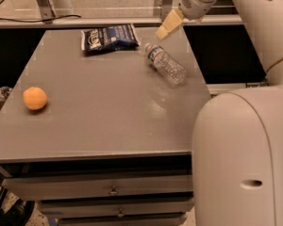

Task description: Place water bottle upright

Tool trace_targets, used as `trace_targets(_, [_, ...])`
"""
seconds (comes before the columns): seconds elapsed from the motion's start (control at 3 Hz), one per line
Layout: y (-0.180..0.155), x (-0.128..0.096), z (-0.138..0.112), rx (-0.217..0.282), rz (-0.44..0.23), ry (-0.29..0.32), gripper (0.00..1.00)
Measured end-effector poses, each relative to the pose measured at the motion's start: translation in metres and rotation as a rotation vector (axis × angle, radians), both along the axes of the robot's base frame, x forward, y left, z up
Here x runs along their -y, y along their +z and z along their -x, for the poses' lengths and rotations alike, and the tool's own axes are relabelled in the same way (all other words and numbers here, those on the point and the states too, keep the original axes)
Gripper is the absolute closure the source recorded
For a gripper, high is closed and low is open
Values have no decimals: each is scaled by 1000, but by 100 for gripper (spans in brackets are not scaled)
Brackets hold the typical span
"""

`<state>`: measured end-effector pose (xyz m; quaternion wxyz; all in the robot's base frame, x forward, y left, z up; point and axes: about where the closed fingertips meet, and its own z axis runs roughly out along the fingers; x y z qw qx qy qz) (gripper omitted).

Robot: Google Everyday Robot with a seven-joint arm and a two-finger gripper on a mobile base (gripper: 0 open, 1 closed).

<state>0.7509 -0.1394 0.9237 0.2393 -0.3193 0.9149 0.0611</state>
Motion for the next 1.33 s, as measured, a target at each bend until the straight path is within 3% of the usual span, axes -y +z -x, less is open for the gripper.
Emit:
trace_targets(0.67, [-38,-42,-15,-91,-62,-18,0])
trace_targets(1.33, [-64,-74,4,-173,-80,17,0])
